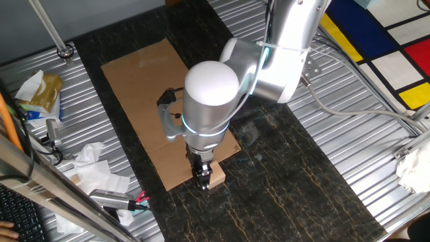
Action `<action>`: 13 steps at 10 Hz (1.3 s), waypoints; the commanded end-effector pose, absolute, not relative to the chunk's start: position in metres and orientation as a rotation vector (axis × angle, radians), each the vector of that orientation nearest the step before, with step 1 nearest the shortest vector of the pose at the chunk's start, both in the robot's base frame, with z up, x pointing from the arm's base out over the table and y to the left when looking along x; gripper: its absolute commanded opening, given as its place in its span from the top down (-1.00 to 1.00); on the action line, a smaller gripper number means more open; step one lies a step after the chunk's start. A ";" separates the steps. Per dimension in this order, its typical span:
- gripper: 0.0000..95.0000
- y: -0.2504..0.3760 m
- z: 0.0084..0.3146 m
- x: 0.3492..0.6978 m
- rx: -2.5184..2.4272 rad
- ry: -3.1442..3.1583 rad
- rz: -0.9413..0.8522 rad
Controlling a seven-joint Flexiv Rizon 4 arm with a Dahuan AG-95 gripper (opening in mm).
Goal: Grab the block and place it at the designated location
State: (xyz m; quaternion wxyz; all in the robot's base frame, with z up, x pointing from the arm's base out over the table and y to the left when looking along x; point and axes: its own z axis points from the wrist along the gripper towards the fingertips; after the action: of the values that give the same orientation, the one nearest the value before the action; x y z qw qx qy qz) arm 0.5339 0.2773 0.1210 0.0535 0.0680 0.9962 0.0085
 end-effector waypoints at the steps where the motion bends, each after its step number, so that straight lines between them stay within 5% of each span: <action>1: -0.60 0.279 0.122 0.535 0.209 3.033 0.028; 13: -0.60 0.286 0.130 0.550 0.232 3.044 0.026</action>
State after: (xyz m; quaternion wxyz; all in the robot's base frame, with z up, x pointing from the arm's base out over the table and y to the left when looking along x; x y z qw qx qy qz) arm 0.5508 0.2857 0.1301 0.0445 0.0762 0.9961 0.0082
